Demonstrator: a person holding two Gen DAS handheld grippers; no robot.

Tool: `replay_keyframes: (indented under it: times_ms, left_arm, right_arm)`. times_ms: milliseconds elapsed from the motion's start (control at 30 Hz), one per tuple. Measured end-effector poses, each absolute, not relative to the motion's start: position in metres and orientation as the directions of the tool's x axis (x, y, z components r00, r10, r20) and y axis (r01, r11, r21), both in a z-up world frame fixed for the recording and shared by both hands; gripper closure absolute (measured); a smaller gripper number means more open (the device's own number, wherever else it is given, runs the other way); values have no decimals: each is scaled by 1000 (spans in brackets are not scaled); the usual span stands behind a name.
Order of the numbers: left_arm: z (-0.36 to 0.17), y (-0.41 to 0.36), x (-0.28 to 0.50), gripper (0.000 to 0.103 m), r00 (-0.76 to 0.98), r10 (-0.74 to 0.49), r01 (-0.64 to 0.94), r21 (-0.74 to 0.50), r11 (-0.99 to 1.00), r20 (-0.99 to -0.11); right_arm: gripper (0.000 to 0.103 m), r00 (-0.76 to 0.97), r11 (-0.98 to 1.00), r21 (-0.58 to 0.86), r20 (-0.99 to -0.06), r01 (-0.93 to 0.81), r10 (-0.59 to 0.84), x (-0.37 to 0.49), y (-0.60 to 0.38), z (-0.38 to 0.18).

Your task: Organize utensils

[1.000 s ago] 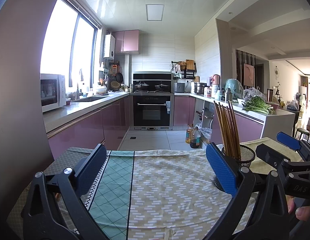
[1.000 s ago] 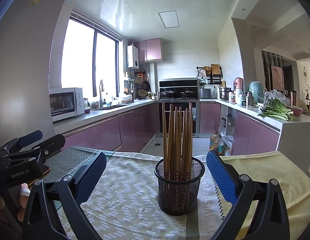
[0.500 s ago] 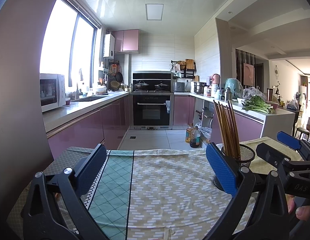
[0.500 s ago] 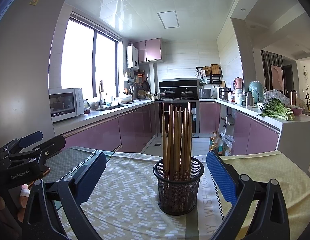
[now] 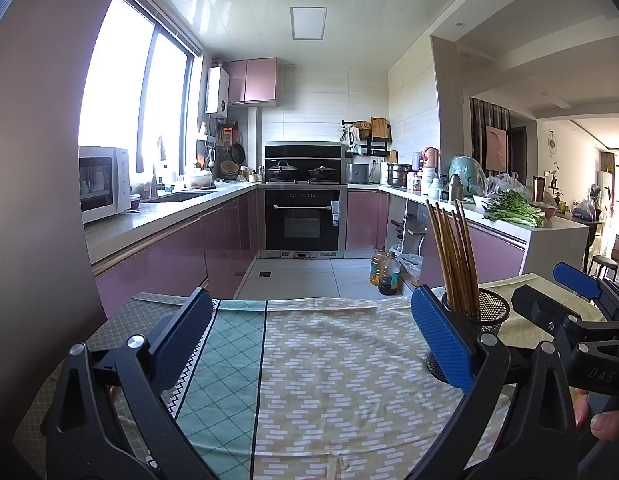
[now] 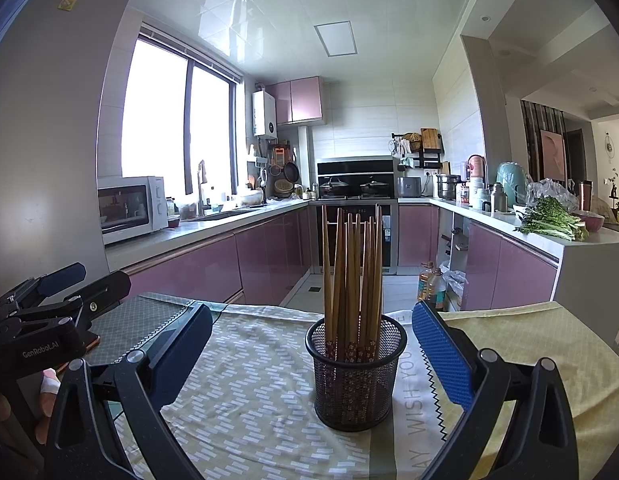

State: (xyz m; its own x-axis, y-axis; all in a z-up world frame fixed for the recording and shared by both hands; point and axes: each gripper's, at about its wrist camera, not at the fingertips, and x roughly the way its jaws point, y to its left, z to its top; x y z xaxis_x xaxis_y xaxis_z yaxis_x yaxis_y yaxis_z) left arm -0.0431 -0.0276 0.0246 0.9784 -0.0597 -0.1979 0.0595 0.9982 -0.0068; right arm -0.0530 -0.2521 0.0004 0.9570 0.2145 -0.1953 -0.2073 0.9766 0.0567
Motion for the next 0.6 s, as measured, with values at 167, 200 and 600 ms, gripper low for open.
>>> replay_keyframes:
  times_ms: [167,200,600]
  left_arm:
    - [26,-28,-43,5,979,-59,59,-7,998,-197]
    - [25,-28,-43,5,978,-60,60,-7,998,-198]
    - [21,-27,-42,5,977,-62,62,-5,998,-204]
  right_arm:
    - [6,957,977,59,-196,-207,215,-53,-251,0]
    - [6,957,977,58,-198,-206,213,-52,-252,0]
    - [6,957,977,60,-196,-207,214,-52,-252,1]
